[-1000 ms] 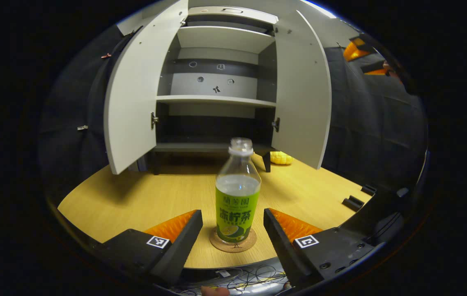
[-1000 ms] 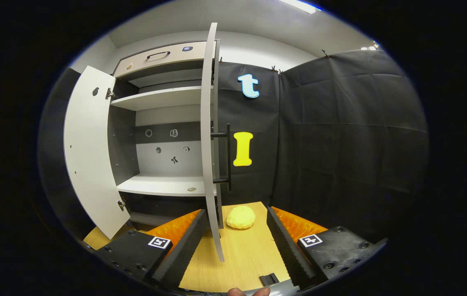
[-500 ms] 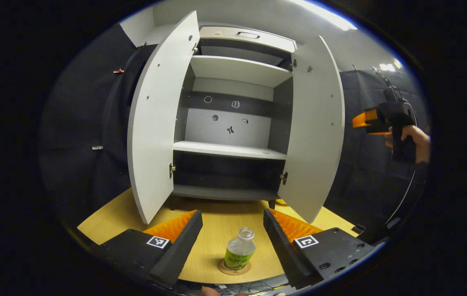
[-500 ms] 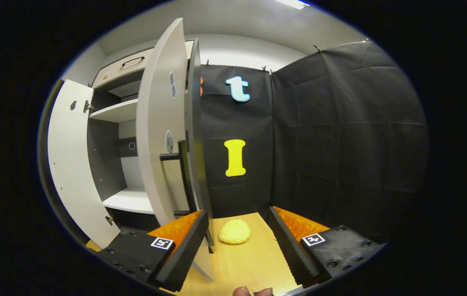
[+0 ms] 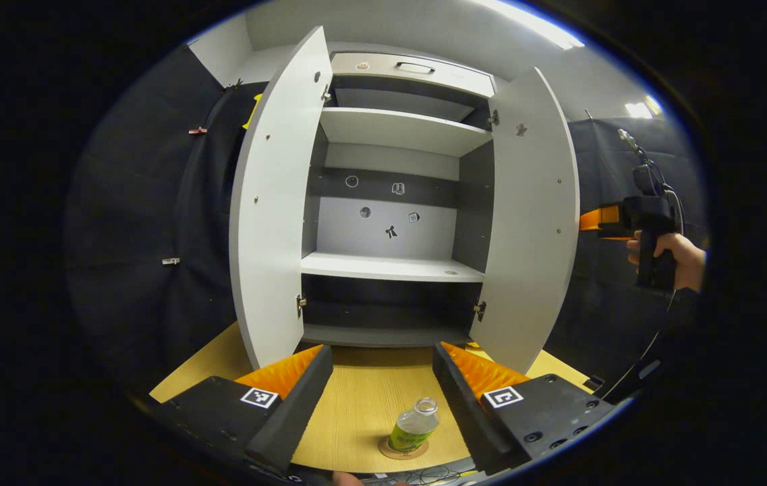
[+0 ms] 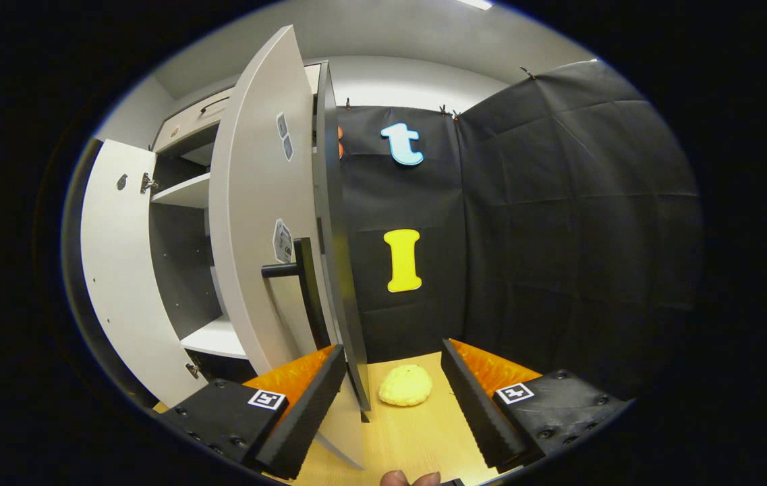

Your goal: Grasp the bottle in the cabinet with the left hand and place it on the coaster, then close the right door with the right hand and the left door with the left hand.

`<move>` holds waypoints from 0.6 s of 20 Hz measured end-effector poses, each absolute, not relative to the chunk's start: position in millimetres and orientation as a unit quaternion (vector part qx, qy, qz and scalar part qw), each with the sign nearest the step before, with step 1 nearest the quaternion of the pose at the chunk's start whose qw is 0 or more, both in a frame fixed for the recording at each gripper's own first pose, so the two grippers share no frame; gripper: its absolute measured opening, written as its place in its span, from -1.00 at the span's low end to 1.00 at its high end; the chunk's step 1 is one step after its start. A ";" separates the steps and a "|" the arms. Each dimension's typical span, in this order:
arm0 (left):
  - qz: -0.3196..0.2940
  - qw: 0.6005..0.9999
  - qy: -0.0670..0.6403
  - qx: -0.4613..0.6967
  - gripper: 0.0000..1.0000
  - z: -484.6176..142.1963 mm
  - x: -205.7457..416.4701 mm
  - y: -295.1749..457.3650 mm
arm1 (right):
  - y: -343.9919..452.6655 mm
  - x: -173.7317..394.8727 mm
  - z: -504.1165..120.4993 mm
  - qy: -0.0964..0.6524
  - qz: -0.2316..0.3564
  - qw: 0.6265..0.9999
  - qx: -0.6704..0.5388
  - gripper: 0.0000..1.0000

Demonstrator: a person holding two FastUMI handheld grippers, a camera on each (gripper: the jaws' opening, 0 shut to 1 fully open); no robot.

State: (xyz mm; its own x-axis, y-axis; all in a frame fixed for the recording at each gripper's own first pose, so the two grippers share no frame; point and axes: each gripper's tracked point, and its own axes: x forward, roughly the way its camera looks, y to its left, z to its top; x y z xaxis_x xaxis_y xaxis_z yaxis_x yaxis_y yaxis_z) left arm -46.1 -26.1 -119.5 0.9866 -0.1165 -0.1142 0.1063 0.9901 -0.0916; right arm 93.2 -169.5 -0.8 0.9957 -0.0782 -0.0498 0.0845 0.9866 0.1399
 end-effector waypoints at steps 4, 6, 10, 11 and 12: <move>-0.048 0.997 0.051 -0.040 0.90 -113.0 -43.9 -8.9 | -151.5 90.3 -1.8 0.023 -0.034 0.996 0.075 0.94; -0.045 0.997 0.047 -0.040 0.90 -111.0 -45.1 -3.3 | -139.0 88.7 -1.5 0.024 -0.024 0.997 0.075 0.94; -0.036 0.998 0.040 -0.030 0.90 -105.7 -49.9 7.2 | -99.7 88.9 -1.9 0.024 0.014 0.997 0.078 0.94; -0.035 0.998 0.039 -0.028 0.90 -103.8 -52.2 9.8 | -92.2 91.2 -2.9 0.027 0.019 0.996 0.077 0.94; -0.033 0.998 0.038 -0.027 0.90 -102.8 -54.1 12.5 | -85.5 94.3 -3.3 0.028 0.022 0.996 0.077 0.94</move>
